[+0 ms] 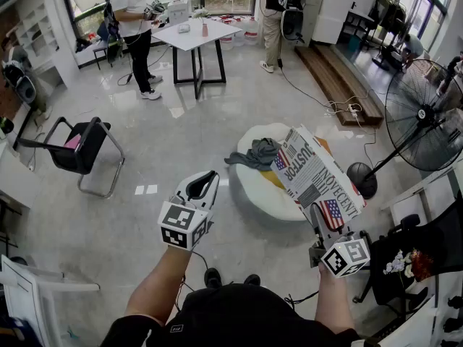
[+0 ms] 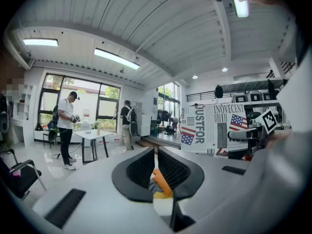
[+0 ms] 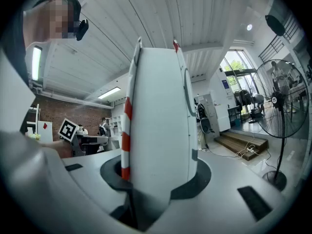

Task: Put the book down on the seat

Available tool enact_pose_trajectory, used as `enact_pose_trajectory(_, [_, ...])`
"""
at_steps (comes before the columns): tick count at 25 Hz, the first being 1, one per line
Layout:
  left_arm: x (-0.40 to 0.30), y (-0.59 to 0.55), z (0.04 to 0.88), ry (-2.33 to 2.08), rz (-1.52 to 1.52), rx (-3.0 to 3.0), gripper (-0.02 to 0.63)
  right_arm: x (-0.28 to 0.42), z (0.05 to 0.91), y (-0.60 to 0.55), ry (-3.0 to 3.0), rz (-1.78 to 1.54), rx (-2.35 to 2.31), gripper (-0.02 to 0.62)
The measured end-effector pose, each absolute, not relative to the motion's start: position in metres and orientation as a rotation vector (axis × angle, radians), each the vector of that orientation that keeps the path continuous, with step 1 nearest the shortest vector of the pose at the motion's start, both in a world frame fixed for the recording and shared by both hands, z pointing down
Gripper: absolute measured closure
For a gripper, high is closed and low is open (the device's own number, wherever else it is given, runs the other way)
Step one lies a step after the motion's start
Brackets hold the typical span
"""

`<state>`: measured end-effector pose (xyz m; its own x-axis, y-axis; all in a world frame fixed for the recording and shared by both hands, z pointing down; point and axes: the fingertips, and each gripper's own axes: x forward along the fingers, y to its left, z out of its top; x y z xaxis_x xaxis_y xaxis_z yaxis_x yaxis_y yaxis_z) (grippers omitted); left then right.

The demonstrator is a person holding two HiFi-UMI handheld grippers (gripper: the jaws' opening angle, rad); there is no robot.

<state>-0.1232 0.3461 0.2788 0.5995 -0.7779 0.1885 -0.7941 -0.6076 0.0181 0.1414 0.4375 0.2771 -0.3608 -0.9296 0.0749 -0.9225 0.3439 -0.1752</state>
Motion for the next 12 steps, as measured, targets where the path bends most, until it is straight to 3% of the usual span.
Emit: enact_pose_trajectory(12, [-0.135, 0.343, 0.280, -1.352, 0.230, 2.720, 0.585, 0.137, 0.276, 0.435, 2.522, -0.274, -1.762, 0.428])
